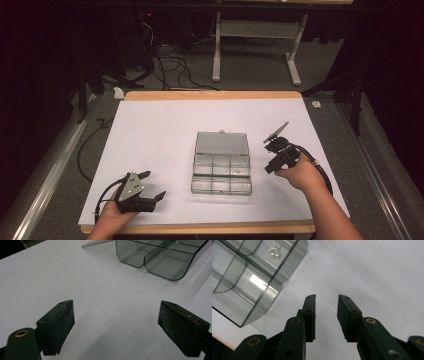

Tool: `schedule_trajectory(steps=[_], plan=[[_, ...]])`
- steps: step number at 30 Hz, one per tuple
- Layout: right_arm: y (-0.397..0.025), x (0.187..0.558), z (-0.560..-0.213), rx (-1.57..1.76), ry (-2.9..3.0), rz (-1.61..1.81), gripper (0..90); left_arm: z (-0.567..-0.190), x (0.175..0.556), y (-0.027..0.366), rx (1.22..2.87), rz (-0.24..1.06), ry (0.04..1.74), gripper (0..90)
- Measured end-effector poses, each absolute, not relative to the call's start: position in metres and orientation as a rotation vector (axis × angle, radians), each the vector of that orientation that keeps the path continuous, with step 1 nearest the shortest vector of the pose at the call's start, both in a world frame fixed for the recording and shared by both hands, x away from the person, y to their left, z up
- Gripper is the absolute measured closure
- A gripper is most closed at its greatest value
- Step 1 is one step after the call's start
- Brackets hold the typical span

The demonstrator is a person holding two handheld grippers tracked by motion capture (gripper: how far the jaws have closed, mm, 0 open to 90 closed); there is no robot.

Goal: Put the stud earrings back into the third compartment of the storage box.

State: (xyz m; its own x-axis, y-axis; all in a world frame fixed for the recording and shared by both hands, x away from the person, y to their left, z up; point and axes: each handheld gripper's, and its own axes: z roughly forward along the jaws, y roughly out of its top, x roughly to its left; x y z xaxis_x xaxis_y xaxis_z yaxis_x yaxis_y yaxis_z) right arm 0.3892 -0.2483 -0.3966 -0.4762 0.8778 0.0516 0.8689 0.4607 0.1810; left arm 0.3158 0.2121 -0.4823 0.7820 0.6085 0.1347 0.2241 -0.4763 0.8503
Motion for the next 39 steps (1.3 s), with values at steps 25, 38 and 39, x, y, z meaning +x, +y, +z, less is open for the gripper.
schedule_trajectory(steps=[25, 38, 39], plan=[[-0.282, 0.357, -0.421, 1.608, 2.449, 0.61, 45.4, -0.483, 0.317, 0.212, 2.063, 0.532, 0.631, 14.5], [-0.286, 0.33, -0.445, 1.527, 2.157, 0.865, 37.6, -0.483, 0.317, 0.212, 2.061, 0.53, 0.636, 14.5], [-0.285, 0.325, -0.449, 1.512, 2.13, 0.878, 37.6, -0.482, 0.317, 0.212, 2.061, 0.535, 0.631, 14.4]])
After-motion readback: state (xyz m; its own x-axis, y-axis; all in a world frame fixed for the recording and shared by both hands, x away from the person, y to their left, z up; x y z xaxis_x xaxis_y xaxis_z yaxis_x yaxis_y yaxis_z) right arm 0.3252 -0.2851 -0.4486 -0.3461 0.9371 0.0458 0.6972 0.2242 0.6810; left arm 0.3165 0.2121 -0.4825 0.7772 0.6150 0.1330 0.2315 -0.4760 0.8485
